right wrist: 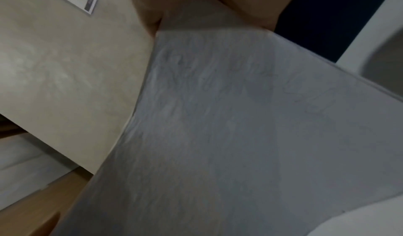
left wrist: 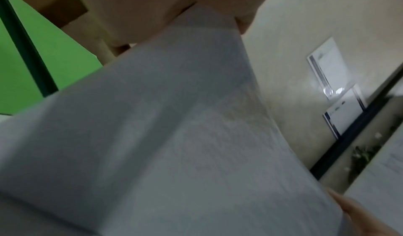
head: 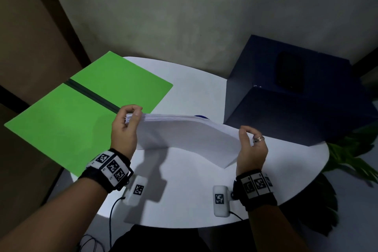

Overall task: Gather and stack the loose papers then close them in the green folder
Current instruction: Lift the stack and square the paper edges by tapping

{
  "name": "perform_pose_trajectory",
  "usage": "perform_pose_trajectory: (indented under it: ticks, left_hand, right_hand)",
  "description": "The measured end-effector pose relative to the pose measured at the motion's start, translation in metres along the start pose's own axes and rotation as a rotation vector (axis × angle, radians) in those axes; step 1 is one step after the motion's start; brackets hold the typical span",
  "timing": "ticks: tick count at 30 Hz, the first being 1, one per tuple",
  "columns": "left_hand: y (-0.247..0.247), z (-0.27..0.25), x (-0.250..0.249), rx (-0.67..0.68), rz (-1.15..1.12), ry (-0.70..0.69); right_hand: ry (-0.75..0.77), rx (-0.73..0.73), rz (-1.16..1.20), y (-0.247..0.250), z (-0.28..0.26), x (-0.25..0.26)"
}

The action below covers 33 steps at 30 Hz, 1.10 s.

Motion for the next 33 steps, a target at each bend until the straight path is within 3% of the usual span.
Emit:
perform_pose_trajectory:
  ticks: [5, 18, 23, 33]
  left_hand:
    - [-0.004, 0.012, -0.008, -0.058, 0.015, -0.034]
    - [-0.012, 0.016, -0.017, -0.040, 0.018, -0.064]
    - [-0.011, 0.017, -0.019, -0.043, 0.019, -0.060]
    - [-0.012, 0.018, -0.017, -0.032, 0.059, -0.062]
  right_hand:
    - [0.008, -0.027, 0.069, 0.001, 0.003, 0.008]
    - [0.450, 0.118, -0.274, -0.010, -0.010, 0.041]
    - [0.376, 0.123, -0.245, -0.006, -0.002, 0.035]
    - [0.442, 0.222, -0.287, -0.013, -0.010, 0.043]
Point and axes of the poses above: each hand's wrist, its own z-axis towards the middle knuckle, its own y-axis out of the back of the hand, x = y × z, the point moved 10 cm from there along z, towards the middle knuckle, and after that the axes turned 4 degrees about y, right-handed, at the moved point
